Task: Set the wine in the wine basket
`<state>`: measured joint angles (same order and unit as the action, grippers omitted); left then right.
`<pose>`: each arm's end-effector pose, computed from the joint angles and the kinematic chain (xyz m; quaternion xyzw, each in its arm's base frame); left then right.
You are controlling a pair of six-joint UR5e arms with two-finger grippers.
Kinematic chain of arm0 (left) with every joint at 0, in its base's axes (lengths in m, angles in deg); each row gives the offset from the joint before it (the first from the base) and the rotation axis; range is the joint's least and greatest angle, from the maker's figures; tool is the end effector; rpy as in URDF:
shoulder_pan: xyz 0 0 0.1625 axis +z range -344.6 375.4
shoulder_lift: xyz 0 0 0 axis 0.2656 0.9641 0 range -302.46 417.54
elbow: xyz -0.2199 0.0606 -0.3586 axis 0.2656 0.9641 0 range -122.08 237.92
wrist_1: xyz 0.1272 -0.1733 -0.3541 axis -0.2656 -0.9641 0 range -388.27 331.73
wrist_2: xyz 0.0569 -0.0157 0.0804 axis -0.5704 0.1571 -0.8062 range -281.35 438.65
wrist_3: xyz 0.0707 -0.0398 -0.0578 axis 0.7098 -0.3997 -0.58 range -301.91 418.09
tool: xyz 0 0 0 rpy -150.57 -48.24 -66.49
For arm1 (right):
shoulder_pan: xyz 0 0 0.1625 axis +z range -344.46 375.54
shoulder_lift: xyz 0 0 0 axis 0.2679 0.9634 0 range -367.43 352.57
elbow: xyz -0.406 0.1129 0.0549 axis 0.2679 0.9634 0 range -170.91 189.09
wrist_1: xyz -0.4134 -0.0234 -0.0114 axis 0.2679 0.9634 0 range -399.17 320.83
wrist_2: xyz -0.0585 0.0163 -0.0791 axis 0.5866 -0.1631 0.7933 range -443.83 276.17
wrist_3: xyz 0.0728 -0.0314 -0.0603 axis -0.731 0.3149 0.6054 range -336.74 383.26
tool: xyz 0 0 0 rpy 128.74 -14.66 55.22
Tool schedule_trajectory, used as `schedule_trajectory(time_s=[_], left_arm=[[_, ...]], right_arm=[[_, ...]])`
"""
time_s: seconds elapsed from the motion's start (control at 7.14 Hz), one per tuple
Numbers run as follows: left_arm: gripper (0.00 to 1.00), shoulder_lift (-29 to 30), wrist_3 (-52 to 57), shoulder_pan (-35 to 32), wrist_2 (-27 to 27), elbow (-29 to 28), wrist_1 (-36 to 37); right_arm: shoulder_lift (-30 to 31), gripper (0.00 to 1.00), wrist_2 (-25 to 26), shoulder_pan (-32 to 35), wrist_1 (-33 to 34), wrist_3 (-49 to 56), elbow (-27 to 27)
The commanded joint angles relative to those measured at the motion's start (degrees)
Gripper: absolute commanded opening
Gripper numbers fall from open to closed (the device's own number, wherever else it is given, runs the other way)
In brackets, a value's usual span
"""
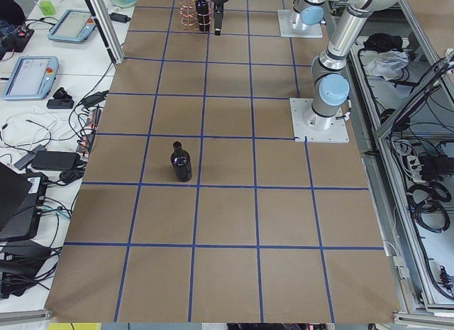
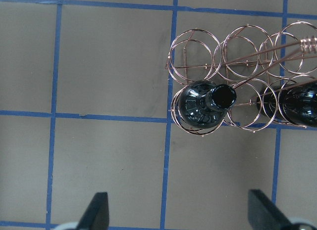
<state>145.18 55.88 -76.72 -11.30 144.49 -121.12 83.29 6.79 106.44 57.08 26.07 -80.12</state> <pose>-0.1510 -0.4721 0.5324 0.0008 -0.9997 0.0256 0.0014 0.1401 -0.4969 0.5125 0.0320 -0.9972 0.0676 0.0065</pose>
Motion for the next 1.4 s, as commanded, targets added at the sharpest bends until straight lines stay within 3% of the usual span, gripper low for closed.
schedule_trajectory(time_s=[0.0, 1.26], left_arm=[[1.0, -0.1, -0.2, -0.1, 0.0, 0.0, 0.0], [1.0, -0.1, 0.4, 0.7, -0.4, 0.1, -0.6]], right_arm=[[0.0, 1.0, -0.1, 0.0, -0.2, 0.0, 0.0], [0.1, 1.0, 0.0, 0.0, -0.1, 0.0, 0.0]])
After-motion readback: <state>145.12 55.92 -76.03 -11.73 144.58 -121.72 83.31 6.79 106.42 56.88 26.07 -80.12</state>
